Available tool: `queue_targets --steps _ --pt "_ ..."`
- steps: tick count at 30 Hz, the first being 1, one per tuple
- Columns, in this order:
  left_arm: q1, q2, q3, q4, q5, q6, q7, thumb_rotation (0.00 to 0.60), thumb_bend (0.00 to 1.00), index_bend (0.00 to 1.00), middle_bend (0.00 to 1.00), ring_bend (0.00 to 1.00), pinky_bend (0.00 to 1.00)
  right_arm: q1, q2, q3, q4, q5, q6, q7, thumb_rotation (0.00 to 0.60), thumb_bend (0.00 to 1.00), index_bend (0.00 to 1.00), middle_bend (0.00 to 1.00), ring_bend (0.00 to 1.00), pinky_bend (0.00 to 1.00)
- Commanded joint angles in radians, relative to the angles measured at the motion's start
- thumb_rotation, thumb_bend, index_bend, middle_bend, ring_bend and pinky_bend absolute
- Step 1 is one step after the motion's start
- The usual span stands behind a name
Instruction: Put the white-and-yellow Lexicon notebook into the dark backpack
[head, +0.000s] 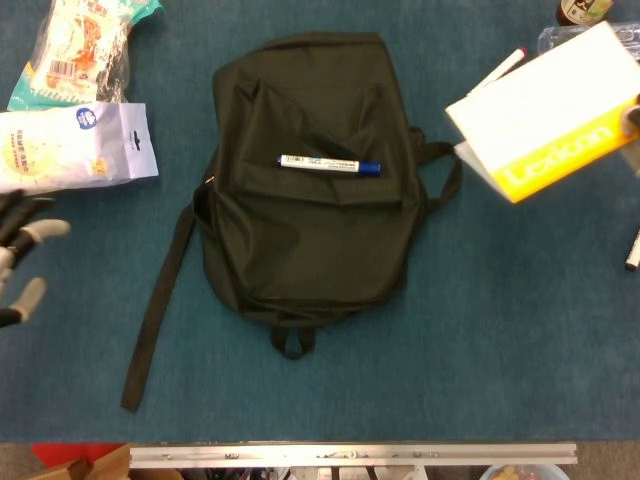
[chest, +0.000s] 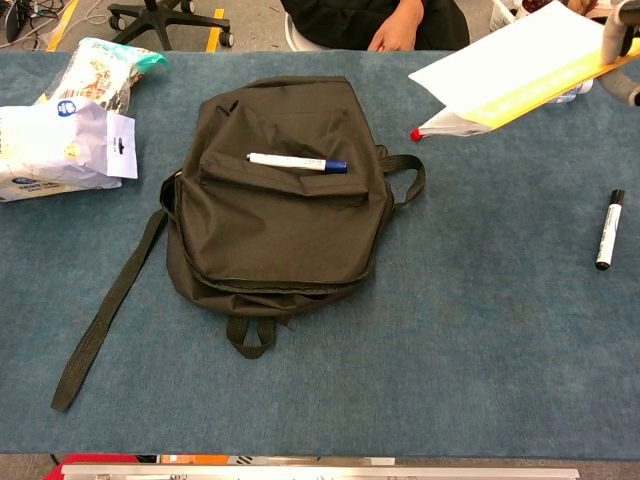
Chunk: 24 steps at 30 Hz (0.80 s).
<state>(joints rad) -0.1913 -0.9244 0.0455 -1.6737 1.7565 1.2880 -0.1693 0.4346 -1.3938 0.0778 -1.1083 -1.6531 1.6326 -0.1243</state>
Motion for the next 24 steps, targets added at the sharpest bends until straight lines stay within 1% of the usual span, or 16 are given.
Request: queue_targets --steps 1,6,9,13,18,21,24 --pt "-0.056 -0.009 0.016 0.013 0.055 -0.052 -0.005 0.6 0.38 0.24 0.14 0.06 0.09 -0.023 0.038 0.016 -0.049 0.009 0.02 -0.02 0.6 0.49 0.73 0.67 0.59 0.75" --pt "-0.134 -0.039 0.032 0.025 0.129 -0.123 0.026 0.6 0.38 0.24 0.14 0.06 0.09 -0.044 0.073 0.028 -0.089 0.018 0.031 -0.031 0.6 0.49 0.73 0.67 0.59 0.75" --pt "-0.17 -0.066 0.039 0.031 0.156 -0.156 0.043 0.6 0.38 0.23 0.14 0.06 0.09 -0.055 0.086 0.035 -0.107 0.023 0.038 -0.033 0.6 0.49 0.73 0.67 0.59 0.75" --pt "-0.214 -0.128 0.041 0.051 0.181 -0.182 0.056 0.6 0.38 0.23 0.14 0.06 0.09 -0.07 0.098 0.039 -0.126 0.026 0.042 -0.034 0.6 0.49 0.73 0.67 0.59 0.75" --pt "-0.259 -0.192 0.047 0.07 0.192 -0.23 0.092 0.6 0.38 0.22 0.14 0.06 0.09 -0.082 0.108 0.04 -0.144 0.016 0.051 -0.032 0.6 0.49 0.73 0.67 0.59 0.75" --pt "-0.283 -0.245 0.043 0.089 0.187 -0.251 0.121 0.6 0.38 0.21 0.14 0.06 0.09 -0.092 0.114 0.041 -0.157 0.012 0.058 -0.029 0.6 0.49 0.73 0.67 0.59 0.75" --pt "-0.298 -0.294 0.033 0.109 0.169 -0.273 0.166 0.6 0.35 0.17 0.13 0.06 0.09 -0.101 0.119 0.041 -0.164 0.008 0.063 -0.027 0.6 0.49 0.73 0.67 0.59 0.75"
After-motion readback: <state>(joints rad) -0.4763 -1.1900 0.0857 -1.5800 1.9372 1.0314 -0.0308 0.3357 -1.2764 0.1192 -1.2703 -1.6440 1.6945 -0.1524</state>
